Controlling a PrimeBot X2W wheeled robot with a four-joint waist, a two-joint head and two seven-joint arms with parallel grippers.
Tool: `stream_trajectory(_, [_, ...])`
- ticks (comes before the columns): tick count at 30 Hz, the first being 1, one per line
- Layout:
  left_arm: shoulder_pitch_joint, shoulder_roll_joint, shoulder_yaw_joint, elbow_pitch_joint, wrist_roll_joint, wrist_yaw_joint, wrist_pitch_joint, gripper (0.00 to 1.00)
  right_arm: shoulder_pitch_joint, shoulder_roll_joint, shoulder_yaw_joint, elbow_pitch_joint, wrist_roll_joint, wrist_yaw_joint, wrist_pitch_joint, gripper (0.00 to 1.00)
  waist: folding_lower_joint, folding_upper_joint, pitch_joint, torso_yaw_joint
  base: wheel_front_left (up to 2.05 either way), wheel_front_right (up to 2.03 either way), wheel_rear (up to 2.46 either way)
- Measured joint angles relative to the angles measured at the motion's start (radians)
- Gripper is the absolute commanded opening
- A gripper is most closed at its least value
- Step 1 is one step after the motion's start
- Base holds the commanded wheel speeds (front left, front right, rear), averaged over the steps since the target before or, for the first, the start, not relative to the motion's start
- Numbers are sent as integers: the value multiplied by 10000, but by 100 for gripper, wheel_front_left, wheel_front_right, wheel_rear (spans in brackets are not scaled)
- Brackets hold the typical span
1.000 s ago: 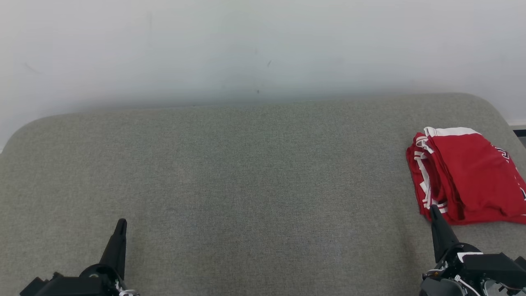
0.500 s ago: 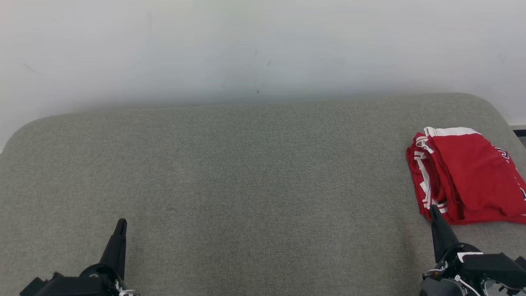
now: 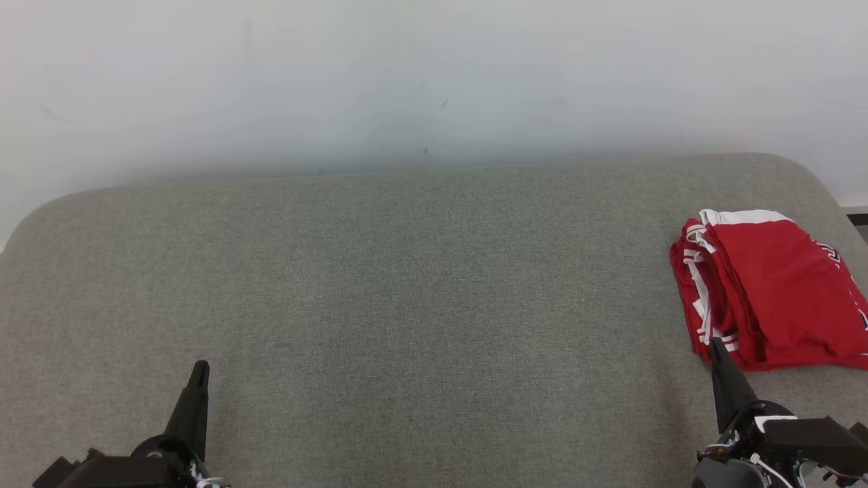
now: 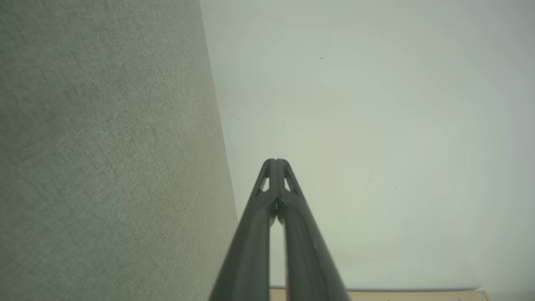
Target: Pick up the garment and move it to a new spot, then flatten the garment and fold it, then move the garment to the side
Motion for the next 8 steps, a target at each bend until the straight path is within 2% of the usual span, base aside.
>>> stream_trajectory(8, [0, 0, 0, 0, 0, 0, 0, 0, 0, 0, 0, 0, 0, 0, 0, 0, 0, 0, 0, 0, 0, 0, 0])
